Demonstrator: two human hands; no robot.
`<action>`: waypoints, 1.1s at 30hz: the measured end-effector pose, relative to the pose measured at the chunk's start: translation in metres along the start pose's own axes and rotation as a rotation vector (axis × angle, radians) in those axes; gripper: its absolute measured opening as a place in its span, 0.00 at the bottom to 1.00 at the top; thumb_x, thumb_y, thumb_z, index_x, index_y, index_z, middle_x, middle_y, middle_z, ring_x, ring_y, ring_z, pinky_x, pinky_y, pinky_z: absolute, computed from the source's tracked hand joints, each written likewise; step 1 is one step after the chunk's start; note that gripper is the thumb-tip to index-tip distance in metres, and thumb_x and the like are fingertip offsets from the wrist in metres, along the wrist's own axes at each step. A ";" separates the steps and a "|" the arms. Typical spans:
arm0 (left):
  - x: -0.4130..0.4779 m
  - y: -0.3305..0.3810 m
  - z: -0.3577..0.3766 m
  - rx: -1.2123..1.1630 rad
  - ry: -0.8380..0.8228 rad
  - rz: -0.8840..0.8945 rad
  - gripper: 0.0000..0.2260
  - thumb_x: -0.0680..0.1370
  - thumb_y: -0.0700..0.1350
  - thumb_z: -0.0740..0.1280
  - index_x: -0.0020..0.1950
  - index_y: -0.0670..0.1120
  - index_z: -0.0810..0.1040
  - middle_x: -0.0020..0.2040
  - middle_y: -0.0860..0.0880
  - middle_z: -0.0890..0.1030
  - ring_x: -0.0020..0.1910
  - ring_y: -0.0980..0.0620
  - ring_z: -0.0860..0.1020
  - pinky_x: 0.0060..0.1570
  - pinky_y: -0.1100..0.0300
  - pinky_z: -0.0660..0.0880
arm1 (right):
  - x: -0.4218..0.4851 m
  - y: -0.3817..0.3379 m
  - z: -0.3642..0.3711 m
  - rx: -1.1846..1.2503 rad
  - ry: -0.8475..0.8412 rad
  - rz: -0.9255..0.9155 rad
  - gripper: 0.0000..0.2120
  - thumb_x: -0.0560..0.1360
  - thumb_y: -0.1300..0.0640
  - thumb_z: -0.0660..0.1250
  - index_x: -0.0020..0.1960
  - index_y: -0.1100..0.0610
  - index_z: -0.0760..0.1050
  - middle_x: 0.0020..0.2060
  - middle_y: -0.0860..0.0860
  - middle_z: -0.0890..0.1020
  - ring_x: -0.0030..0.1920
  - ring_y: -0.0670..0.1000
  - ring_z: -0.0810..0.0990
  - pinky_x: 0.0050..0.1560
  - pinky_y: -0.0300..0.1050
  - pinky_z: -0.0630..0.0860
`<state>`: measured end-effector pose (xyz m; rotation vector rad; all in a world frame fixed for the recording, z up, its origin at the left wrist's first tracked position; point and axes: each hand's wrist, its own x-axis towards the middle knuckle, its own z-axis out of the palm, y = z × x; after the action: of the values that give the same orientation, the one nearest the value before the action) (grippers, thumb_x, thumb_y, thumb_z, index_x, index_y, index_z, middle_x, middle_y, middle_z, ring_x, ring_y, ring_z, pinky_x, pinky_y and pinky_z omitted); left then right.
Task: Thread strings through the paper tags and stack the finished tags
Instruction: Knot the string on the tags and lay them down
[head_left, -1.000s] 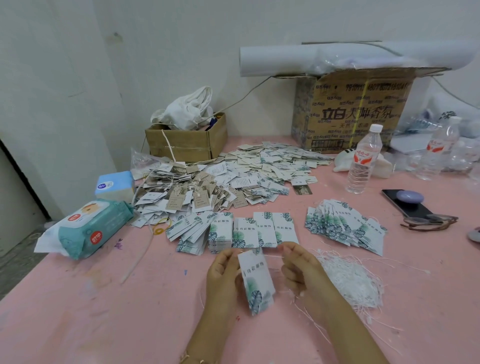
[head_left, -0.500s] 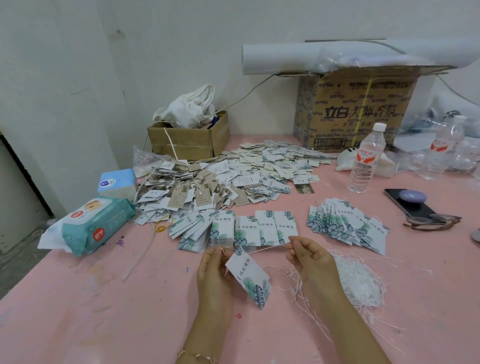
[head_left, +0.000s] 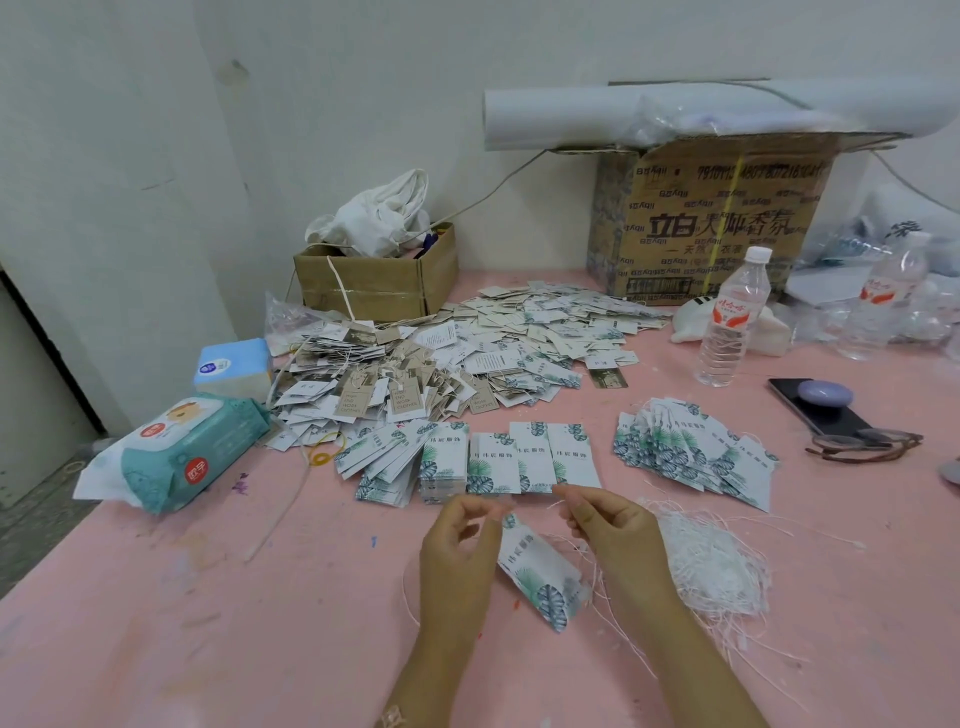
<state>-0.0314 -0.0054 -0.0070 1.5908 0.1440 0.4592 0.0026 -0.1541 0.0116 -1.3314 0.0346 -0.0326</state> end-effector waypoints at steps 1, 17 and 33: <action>0.000 0.000 0.001 -0.047 -0.030 -0.001 0.04 0.78 0.38 0.68 0.44 0.46 0.78 0.43 0.51 0.85 0.45 0.53 0.82 0.45 0.64 0.76 | 0.000 0.000 0.000 -0.015 -0.018 0.016 0.06 0.65 0.53 0.73 0.41 0.50 0.86 0.31 0.51 0.82 0.30 0.44 0.76 0.33 0.34 0.74; 0.001 -0.006 0.004 0.000 -0.092 0.060 0.03 0.70 0.50 0.72 0.42 0.57 0.84 0.38 0.52 0.85 0.37 0.56 0.81 0.38 0.65 0.75 | -0.006 0.004 0.007 -0.080 -0.174 0.034 0.08 0.65 0.54 0.73 0.41 0.56 0.86 0.35 0.57 0.85 0.33 0.48 0.79 0.37 0.38 0.78; 0.000 -0.007 0.003 0.075 -0.123 0.063 0.10 0.73 0.40 0.74 0.41 0.56 0.84 0.37 0.53 0.85 0.36 0.58 0.81 0.38 0.66 0.74 | -0.005 0.008 0.004 -0.176 -0.178 -0.048 0.09 0.61 0.52 0.77 0.36 0.56 0.82 0.32 0.53 0.82 0.33 0.47 0.77 0.36 0.37 0.77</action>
<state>-0.0287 -0.0072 -0.0140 1.6962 0.0181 0.4077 -0.0019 -0.1483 0.0044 -1.5066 -0.1483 0.0498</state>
